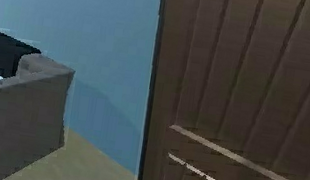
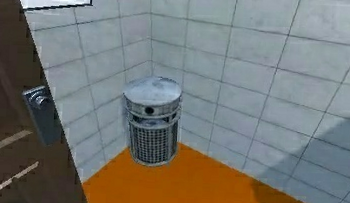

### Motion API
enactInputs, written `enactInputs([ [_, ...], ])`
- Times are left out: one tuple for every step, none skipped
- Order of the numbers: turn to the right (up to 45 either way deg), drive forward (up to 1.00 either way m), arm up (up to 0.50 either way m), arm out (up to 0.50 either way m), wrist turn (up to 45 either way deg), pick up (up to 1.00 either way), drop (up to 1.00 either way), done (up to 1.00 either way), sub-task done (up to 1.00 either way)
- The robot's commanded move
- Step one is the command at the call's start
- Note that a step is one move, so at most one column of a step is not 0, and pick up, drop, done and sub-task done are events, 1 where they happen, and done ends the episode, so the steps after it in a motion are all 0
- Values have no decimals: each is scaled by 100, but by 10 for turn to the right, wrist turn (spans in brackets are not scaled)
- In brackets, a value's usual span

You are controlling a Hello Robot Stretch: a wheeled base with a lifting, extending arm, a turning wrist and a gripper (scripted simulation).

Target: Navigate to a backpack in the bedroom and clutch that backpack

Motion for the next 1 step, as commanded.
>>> enactInputs([
  [-30,0,0,0,0,0,0,0,0],
])
